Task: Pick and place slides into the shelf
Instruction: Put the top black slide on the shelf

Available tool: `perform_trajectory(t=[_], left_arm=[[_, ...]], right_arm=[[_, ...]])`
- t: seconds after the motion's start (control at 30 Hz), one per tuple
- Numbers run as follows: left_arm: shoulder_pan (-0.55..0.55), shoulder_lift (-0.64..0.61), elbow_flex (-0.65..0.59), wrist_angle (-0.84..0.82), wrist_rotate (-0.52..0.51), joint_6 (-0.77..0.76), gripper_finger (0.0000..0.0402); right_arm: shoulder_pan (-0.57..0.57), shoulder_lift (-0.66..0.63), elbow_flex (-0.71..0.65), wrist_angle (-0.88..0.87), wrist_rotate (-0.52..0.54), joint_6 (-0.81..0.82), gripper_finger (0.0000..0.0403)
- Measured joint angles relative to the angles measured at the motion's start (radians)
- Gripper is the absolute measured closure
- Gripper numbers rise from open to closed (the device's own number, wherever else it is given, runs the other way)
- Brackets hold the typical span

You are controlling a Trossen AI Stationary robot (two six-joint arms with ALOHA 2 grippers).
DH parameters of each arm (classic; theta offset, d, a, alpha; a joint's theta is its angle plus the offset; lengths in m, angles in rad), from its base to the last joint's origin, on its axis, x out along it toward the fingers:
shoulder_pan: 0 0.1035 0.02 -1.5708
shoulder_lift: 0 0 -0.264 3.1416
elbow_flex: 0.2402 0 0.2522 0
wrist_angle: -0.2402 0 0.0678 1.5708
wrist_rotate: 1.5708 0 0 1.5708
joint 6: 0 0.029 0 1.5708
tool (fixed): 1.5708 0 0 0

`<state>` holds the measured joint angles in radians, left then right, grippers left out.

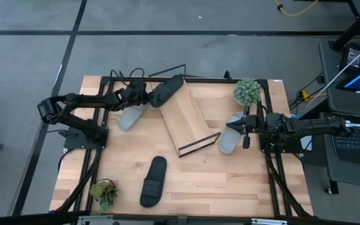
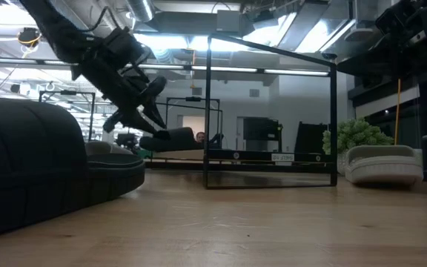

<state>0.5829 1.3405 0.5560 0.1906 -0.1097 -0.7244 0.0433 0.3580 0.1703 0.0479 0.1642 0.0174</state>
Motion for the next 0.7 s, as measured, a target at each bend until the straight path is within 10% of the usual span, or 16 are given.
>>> perform_trajectory(t=[0.7], left_arm=[[-0.091,-0.121,0.231,-0.575,0.027,0.504,0.0281]], right_arm=[[0.000,0.000,0.000,-0.008,0.001,-0.001,0.0395]])
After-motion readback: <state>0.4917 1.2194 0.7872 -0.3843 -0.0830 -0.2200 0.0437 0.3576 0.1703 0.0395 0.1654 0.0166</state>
